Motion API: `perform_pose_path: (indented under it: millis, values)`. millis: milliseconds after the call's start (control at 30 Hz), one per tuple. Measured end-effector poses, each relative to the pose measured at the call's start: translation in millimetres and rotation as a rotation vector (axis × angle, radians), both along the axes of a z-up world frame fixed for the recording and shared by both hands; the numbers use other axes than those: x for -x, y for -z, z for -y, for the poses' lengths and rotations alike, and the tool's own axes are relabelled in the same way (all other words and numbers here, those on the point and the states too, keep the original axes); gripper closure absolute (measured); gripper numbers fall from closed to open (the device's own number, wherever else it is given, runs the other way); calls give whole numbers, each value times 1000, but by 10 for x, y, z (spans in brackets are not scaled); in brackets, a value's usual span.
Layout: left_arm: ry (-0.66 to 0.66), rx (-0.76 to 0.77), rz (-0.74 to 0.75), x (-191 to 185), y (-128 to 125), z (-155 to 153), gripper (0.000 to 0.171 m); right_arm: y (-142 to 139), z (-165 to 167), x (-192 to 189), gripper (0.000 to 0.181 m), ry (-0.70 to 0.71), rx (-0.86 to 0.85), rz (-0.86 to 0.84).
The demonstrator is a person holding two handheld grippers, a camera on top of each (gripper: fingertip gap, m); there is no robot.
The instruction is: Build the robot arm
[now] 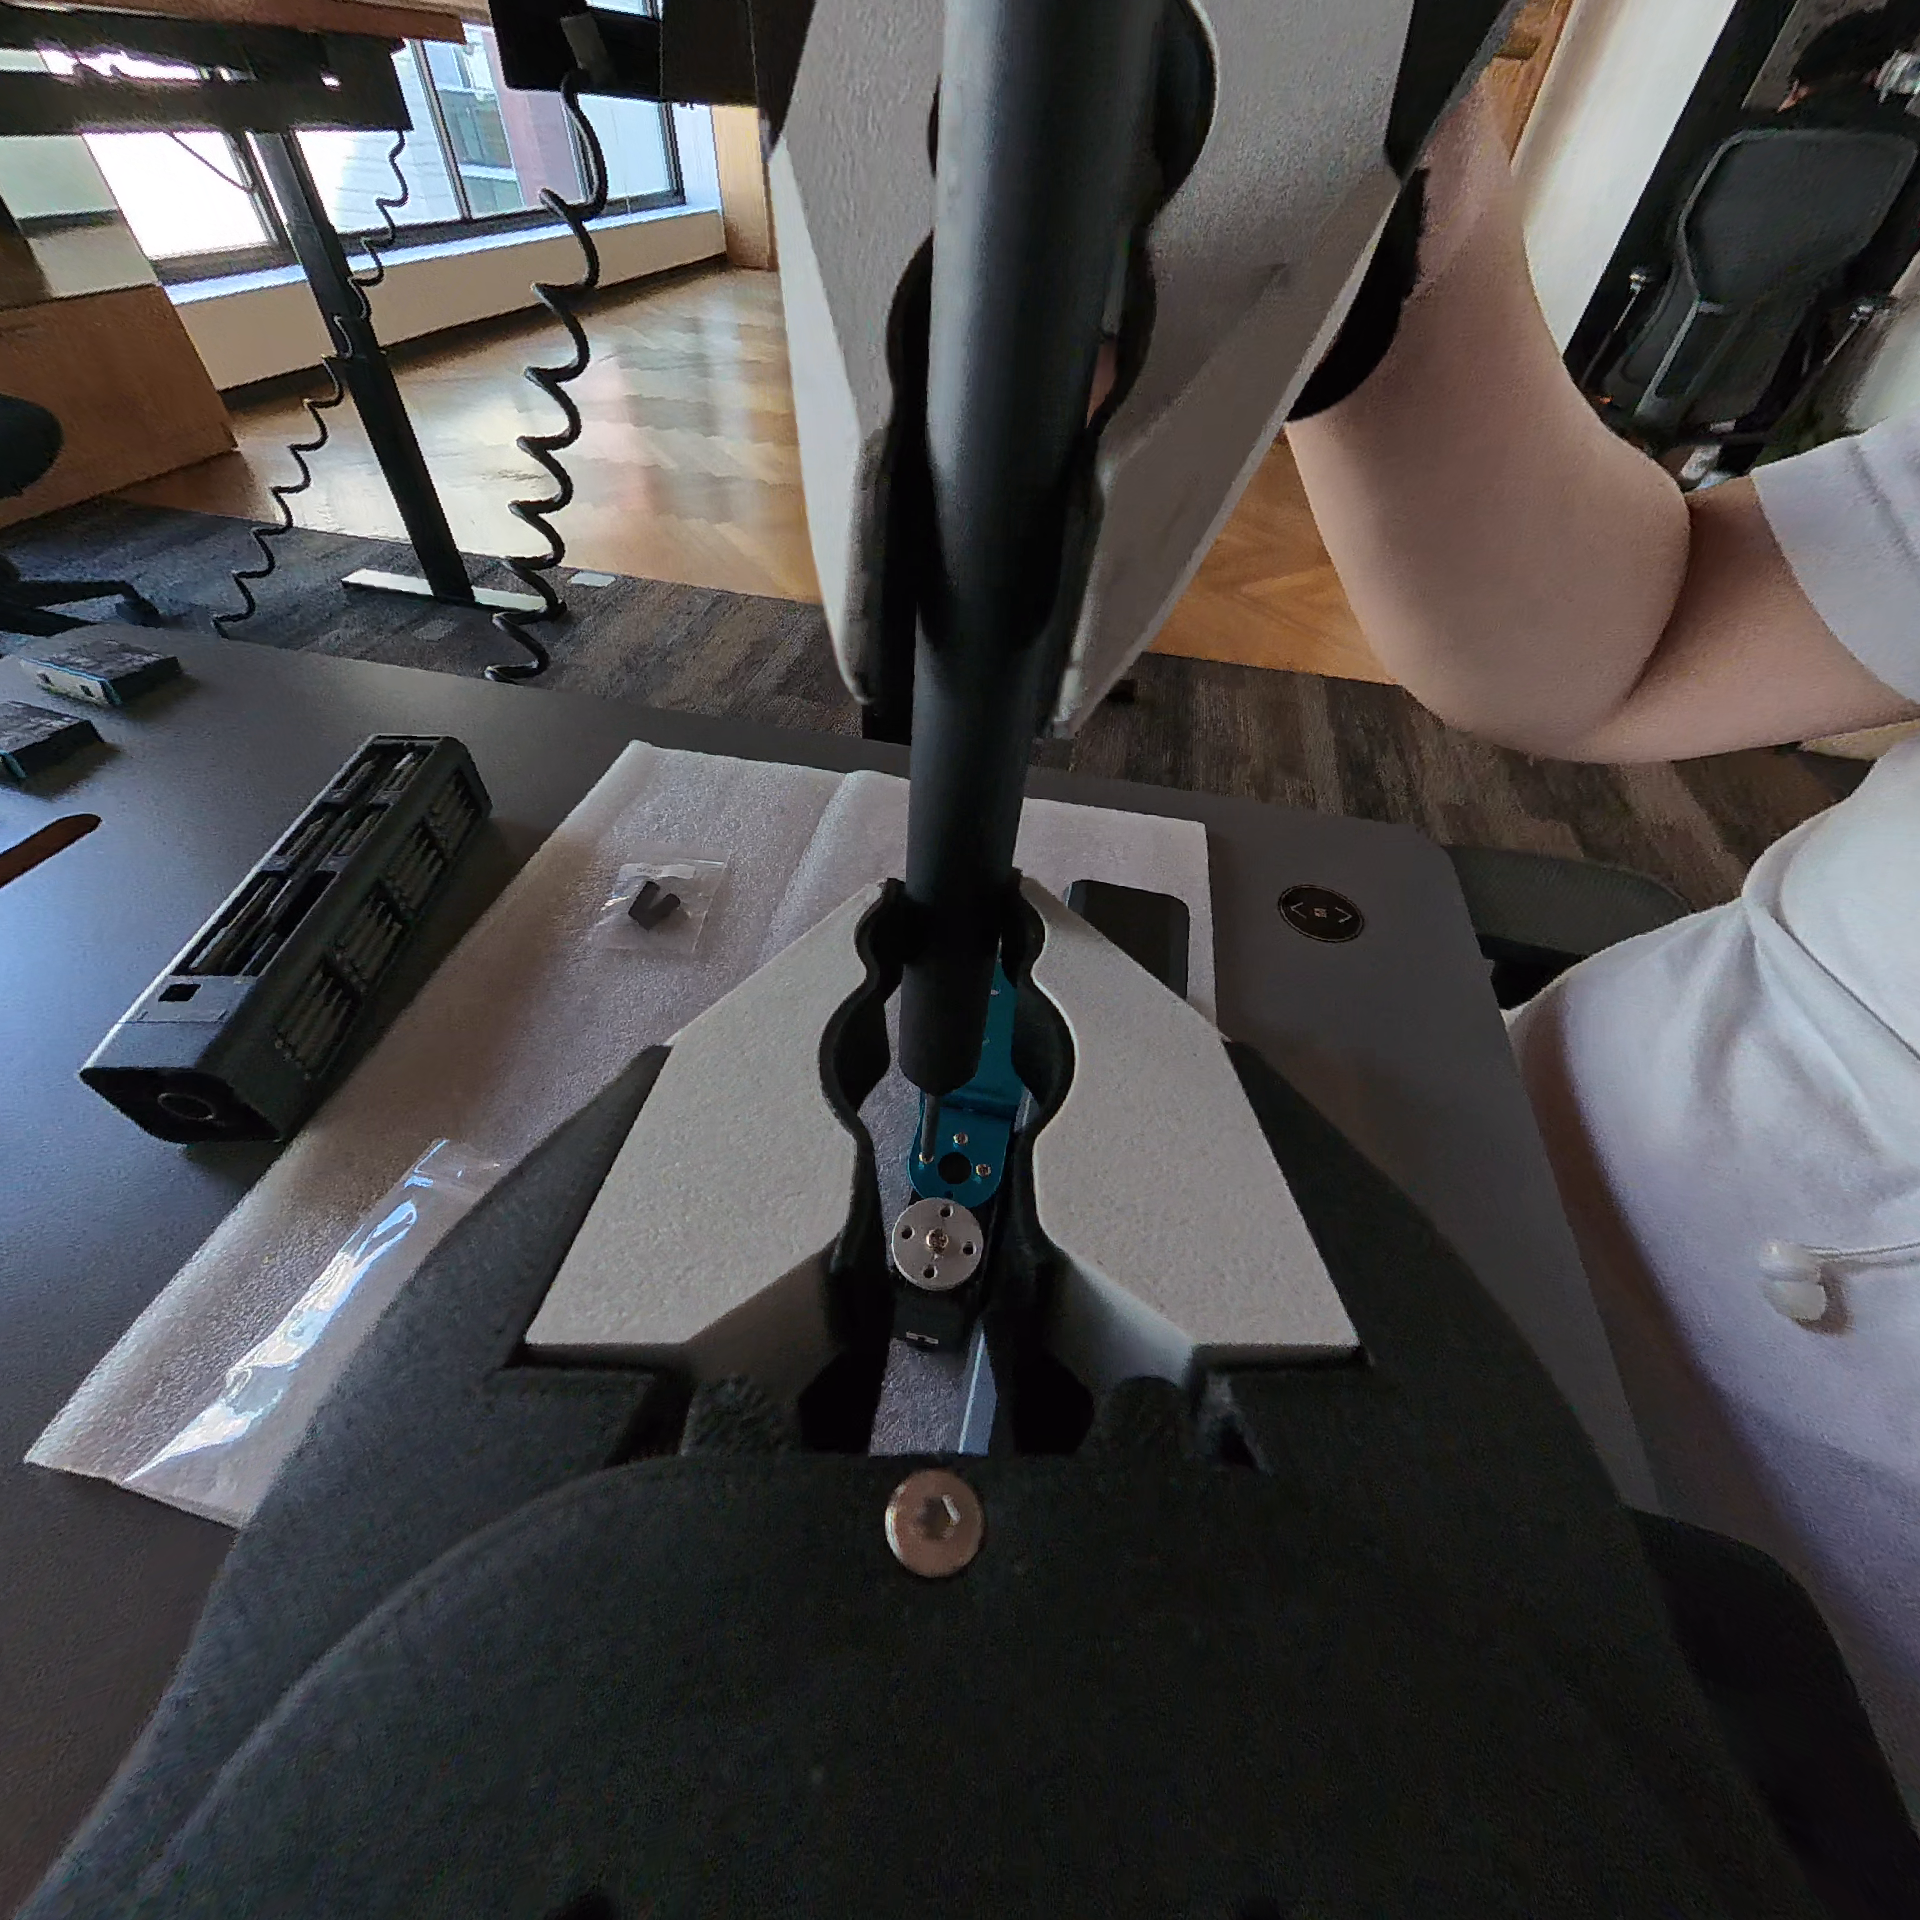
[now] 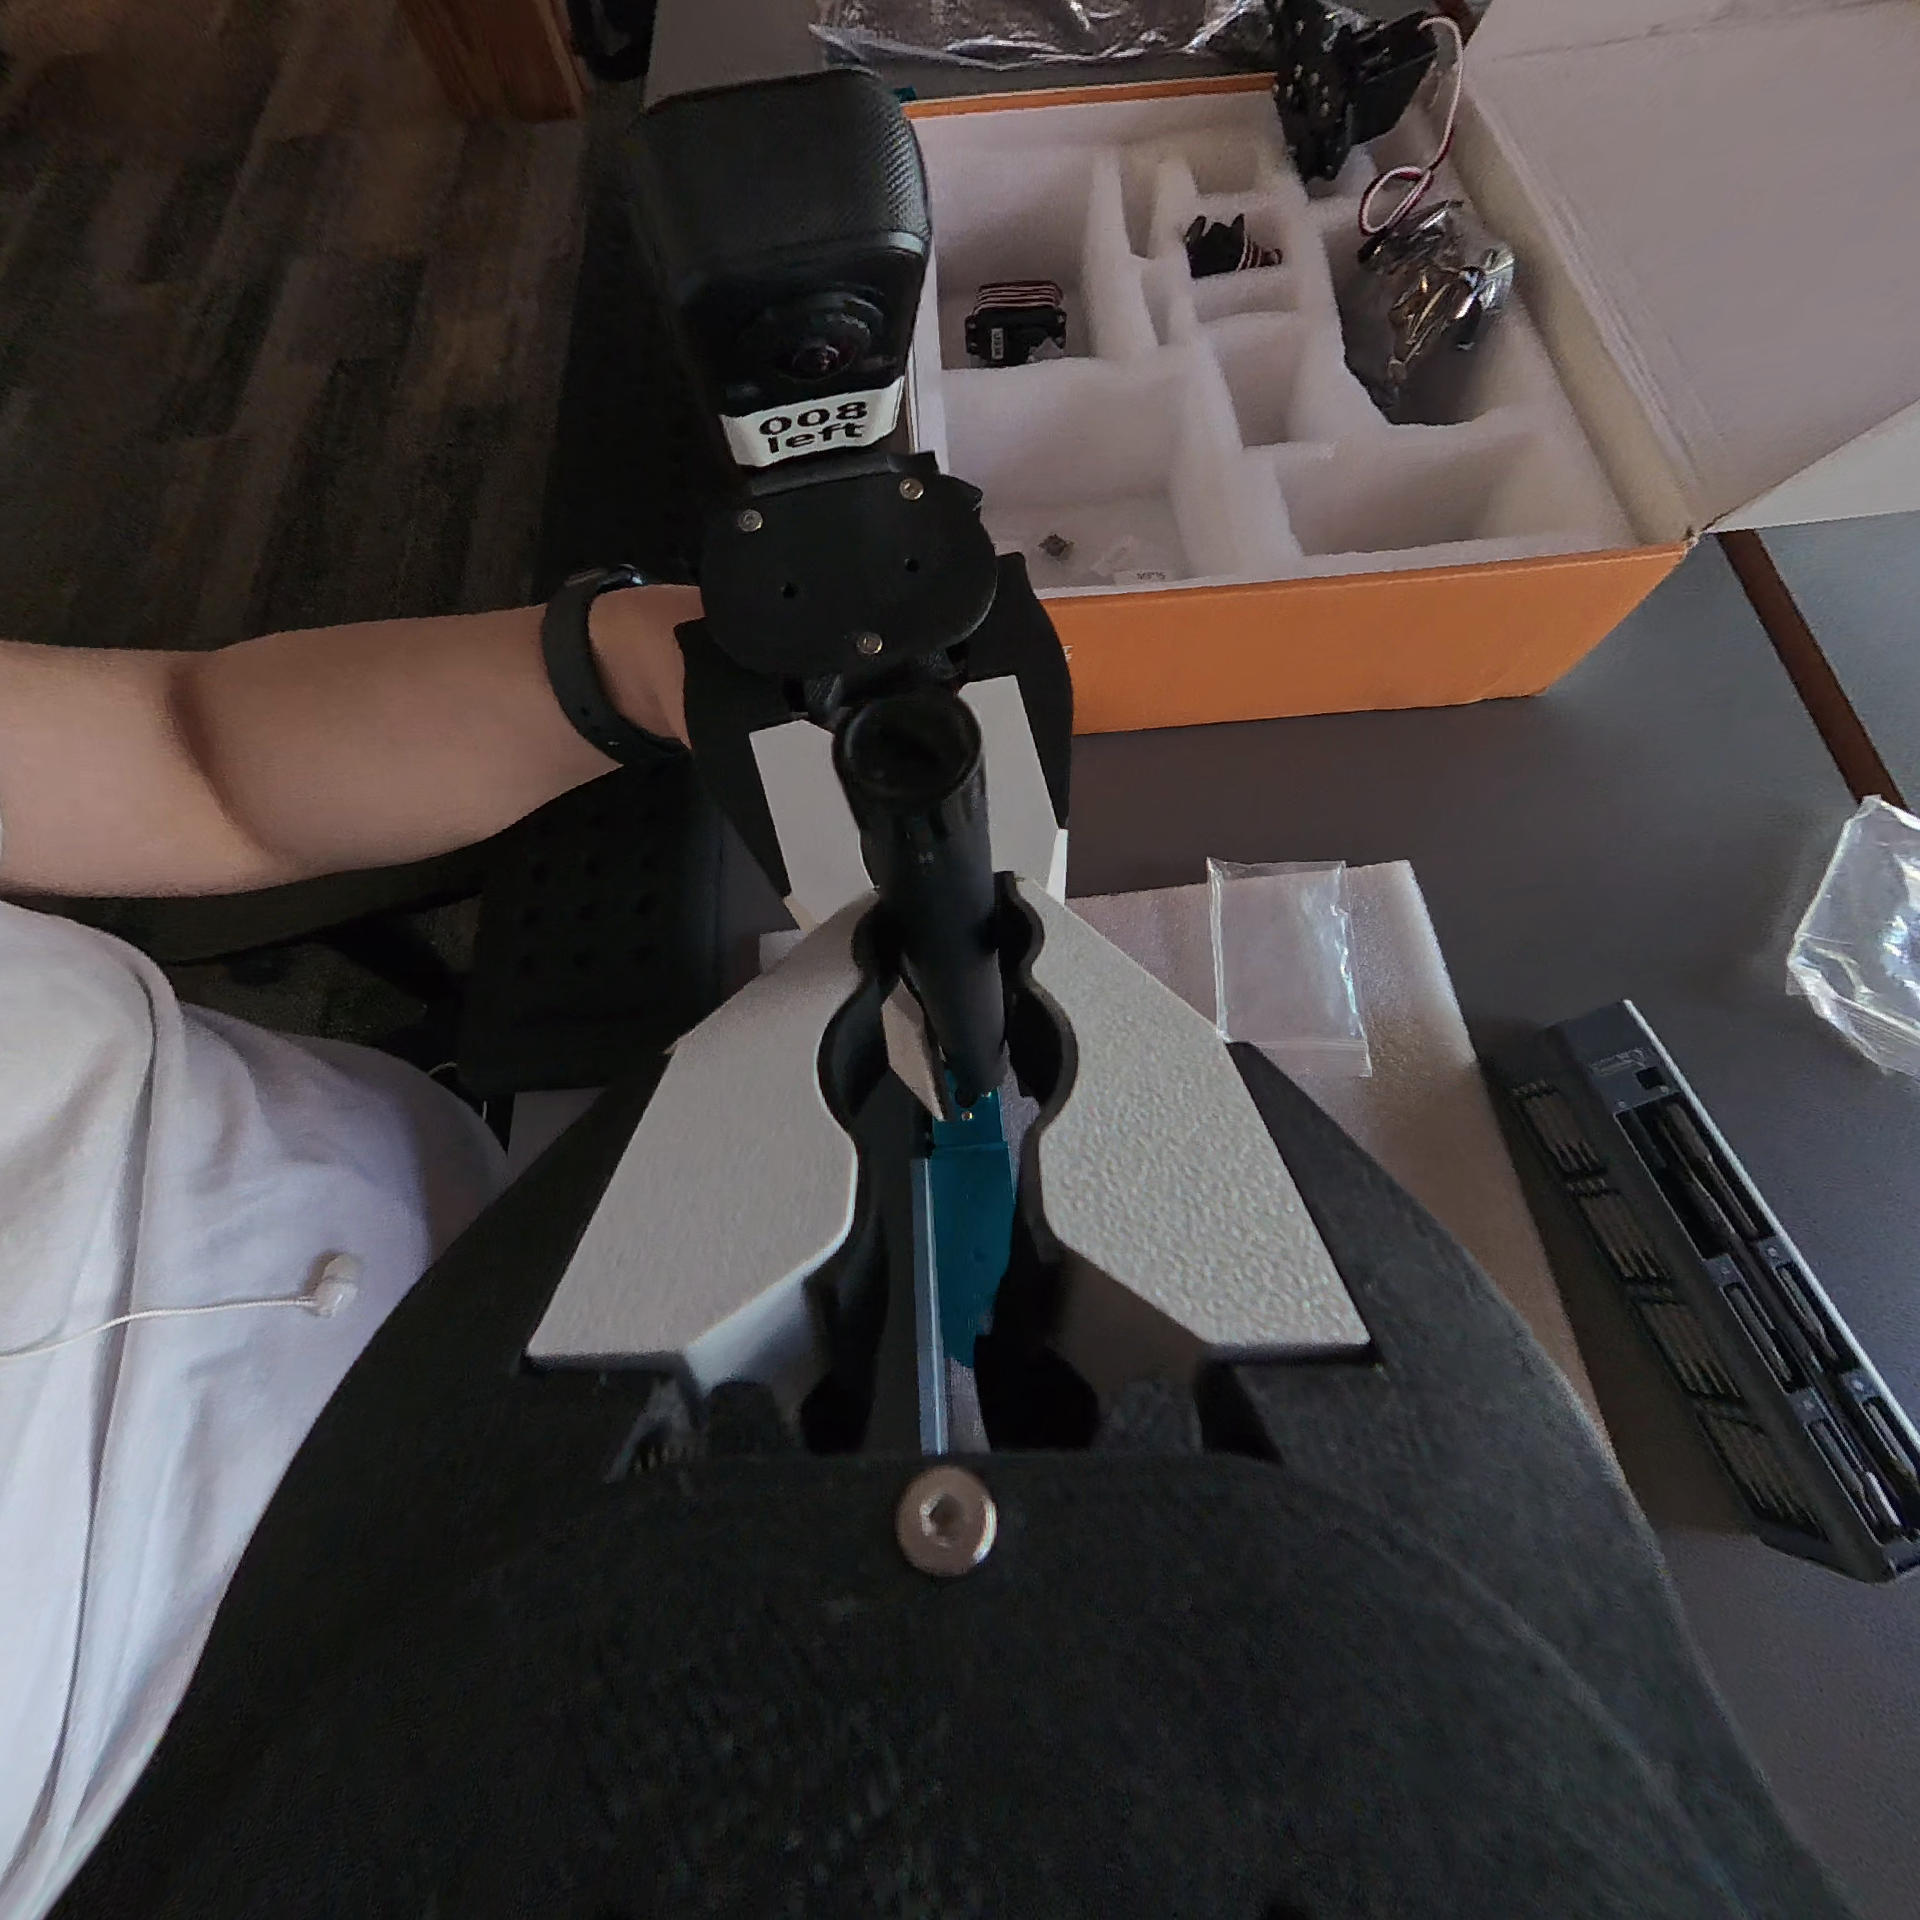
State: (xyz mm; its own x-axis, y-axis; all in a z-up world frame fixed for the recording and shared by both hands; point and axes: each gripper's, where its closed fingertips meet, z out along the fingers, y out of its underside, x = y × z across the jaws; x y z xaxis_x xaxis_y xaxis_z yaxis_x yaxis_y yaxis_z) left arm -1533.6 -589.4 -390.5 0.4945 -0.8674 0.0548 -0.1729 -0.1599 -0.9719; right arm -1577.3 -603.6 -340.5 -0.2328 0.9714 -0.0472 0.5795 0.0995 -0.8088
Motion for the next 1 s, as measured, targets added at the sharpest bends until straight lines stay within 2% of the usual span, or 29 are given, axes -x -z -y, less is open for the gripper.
perform_pose_path:
  millis: [333,500,700,767,900,1000]
  values:
    - [-31,-10,-6,16,19,-16,154,10,-43,-7,163,190,-81,-55]
    - [-17,13,14,-15,8,-10,154,-5,-99,-37,163,285,-21,-67]
    - [-40,15,13,3,14,-17,153,-2,-100,-18,163,337,-52,-73]
    - [-42,18,5,19,-1,14,148,2,-88,-6,163,339,-74,-66]
    - [-86,-29,50,154,-210,74,142,45,-120,-5,163,353,-120,-26]
    - [-123,-95,120,277,-487,167,139,131,-156,-16,163,361,-160,14]
